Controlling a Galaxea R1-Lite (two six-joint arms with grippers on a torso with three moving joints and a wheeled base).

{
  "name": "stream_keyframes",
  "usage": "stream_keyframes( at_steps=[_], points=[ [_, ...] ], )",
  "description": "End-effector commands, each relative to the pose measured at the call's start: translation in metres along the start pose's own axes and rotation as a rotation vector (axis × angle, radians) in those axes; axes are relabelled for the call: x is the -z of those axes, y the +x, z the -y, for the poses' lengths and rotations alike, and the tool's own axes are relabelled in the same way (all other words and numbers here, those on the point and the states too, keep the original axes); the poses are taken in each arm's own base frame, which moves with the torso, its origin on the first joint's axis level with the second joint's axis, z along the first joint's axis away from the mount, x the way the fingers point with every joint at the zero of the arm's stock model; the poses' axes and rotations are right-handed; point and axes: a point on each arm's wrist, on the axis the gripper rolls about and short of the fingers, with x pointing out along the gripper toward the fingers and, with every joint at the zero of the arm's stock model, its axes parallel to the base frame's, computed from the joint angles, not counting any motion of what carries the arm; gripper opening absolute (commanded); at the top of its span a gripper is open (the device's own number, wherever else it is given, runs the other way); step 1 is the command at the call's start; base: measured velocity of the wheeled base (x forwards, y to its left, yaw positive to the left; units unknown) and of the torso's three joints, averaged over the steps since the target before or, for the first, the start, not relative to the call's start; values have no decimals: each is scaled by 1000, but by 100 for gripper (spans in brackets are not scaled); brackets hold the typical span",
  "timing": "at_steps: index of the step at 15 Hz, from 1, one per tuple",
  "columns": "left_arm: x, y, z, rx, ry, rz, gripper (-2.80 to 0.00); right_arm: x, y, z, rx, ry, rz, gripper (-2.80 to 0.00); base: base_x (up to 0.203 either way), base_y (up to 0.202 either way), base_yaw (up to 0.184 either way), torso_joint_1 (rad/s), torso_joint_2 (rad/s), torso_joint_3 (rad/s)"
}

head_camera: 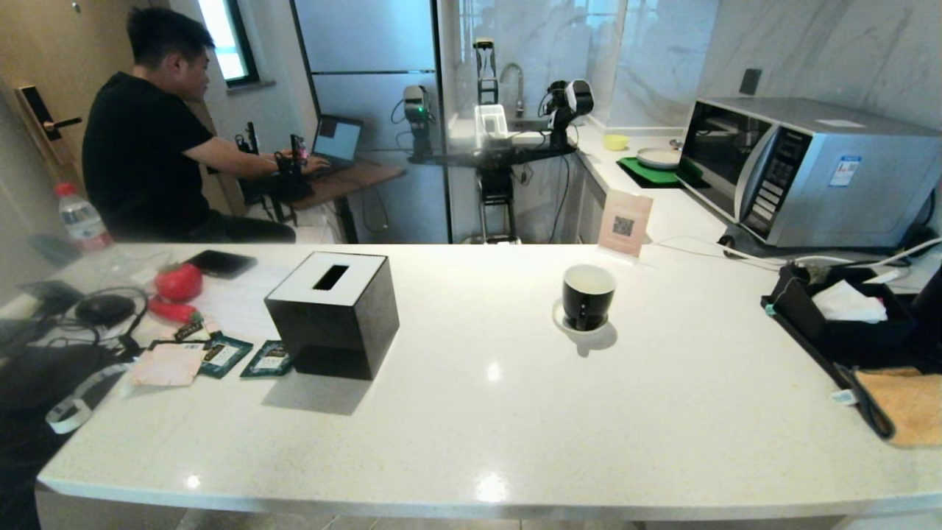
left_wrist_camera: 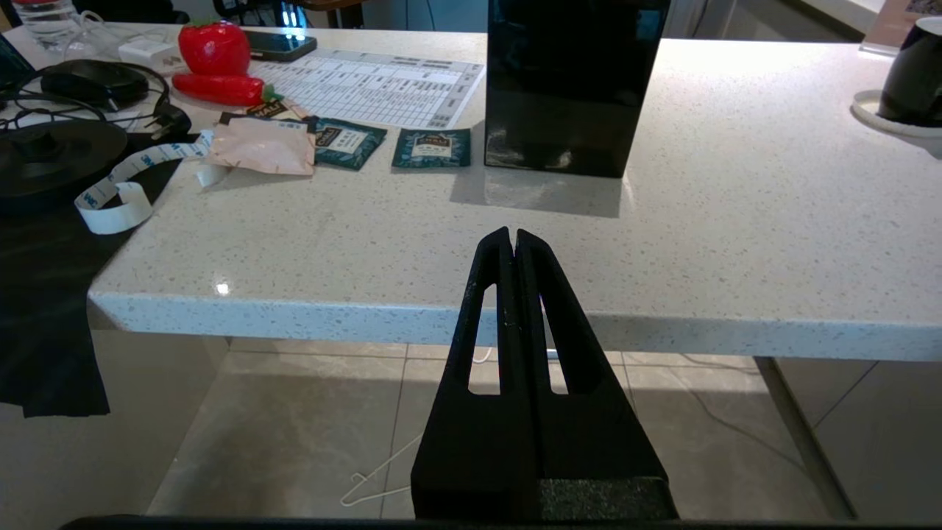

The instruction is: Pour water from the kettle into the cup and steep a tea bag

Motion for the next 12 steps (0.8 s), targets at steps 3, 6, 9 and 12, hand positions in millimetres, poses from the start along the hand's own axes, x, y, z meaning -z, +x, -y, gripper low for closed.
stream_keyframes(
  at_steps=[3,6,9,12],
  points=[
    [0,0,0,0,-2,0,-280,0,-9,2,2,-5,-21,0,0,0,0,0,0,0],
    [0,0,0,0,-1,0,-280,7,-22,4,1,-36,-70,0,0,0,0,0,0,0],
    [0,0,0,0,-1,-1,-280,1,-38,6,1,-56,-86,0,0,0,0,0,0,0],
    [0,0,0,0,-1,0,-280,-7,-57,9,0,-84,-102,0,0,0,0,0,0,0]
  ],
)
